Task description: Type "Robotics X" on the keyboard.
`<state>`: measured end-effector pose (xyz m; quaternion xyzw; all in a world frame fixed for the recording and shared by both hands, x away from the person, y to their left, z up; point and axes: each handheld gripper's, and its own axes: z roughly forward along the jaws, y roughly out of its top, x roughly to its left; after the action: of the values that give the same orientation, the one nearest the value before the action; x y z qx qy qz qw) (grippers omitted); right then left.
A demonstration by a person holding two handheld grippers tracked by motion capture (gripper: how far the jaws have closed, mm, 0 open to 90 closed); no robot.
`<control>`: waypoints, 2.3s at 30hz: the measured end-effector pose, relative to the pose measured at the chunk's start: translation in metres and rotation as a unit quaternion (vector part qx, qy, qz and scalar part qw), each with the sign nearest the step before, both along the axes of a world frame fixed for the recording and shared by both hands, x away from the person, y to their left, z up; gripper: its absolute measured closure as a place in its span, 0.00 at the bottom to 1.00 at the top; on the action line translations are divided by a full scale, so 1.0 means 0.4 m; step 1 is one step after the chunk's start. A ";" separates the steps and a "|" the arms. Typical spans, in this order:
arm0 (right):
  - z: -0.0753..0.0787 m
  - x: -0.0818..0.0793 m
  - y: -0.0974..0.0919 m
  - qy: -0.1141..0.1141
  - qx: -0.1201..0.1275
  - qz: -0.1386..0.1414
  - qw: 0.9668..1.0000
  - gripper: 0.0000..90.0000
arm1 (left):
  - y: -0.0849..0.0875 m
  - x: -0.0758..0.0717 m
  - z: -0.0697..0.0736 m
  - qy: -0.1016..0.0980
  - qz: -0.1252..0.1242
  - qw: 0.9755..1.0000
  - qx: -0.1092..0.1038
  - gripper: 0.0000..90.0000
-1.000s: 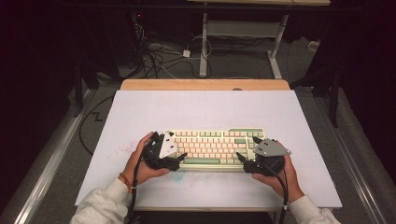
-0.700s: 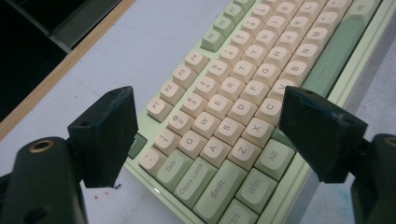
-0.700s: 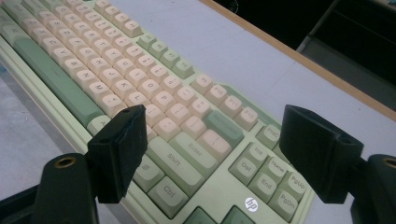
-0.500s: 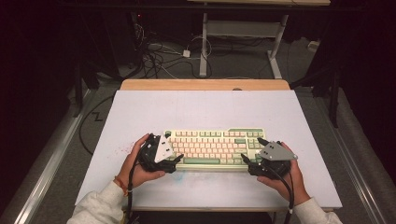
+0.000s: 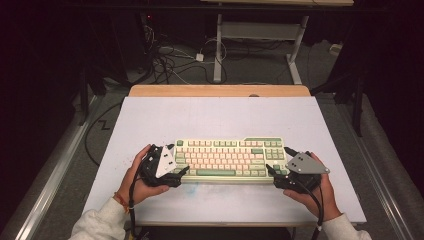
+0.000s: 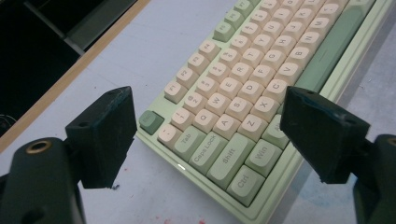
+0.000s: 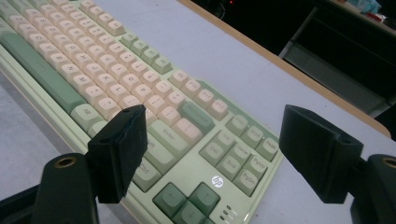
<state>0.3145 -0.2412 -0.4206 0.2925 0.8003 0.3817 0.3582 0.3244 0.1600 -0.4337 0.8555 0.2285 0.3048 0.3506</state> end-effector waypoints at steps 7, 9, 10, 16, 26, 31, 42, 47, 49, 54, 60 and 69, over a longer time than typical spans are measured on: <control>0.003 -0.007 -0.028 -0.007 0.007 -0.015 1.000 0.27 | 0.024 -0.016 -0.002 -0.001 0.003 1.000 -0.001 0.19; 0.004 -0.010 -0.035 -0.004 0.005 -0.017 1.000 0.27 | 0.031 -0.020 -0.003 0.000 0.003 1.000 -0.001 0.19; 0.004 -0.011 -0.039 -0.005 0.004 -0.018 1.000 0.27 | 0.034 -0.023 -0.005 0.000 0.004 1.000 -0.001 0.19; 0.003 -0.021 -0.061 -0.006 0.006 -0.025 1.000 0.26 | 0.052 -0.034 -0.015 0.012 0.009 1.000 0.004 0.19; -0.008 -0.036 -0.082 -0.010 0.003 -0.041 0.999 0.24 | 0.093 -0.053 -0.036 0.023 0.025 0.999 0.017 0.19; -0.019 -0.041 -0.099 -0.004 0.004 -0.049 0.999 0.24 | 0.115 -0.058 -0.052 0.023 0.038 0.999 0.011 0.19; -0.056 -0.042 -0.132 0.012 0.000 -0.075 0.997 0.21 | 0.160 -0.062 -0.087 0.046 0.047 0.998 0.005 0.19; -0.080 -0.044 -0.153 0.018 0.006 -0.085 0.996 0.21 | 0.176 -0.063 -0.108 0.062 0.058 0.996 0.010 0.19; -0.089 -0.046 -0.167 0.025 0.018 -0.092 0.995 0.21 | 0.176 -0.067 -0.115 0.068 0.058 0.996 0.011 0.19; -0.107 -0.056 -0.185 0.034 0.016 -0.106 0.994 0.22 | 0.168 -0.077 -0.122 0.067 0.058 0.996 0.024 0.19; -0.103 -0.064 -0.188 0.025 0.015 -0.103 0.994 0.21 | 0.163 -0.081 -0.115 0.054 0.060 0.996 0.021 0.19; -0.100 -0.066 -0.162 0.019 0.002 -0.090 0.996 0.21 | 0.172 -0.085 -0.120 0.060 0.059 0.996 0.023 0.19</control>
<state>0.2880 -0.3059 -0.4605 0.3714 0.7767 0.3438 0.3750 0.2905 0.2288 -0.4815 0.8649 0.2921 0.2786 0.2984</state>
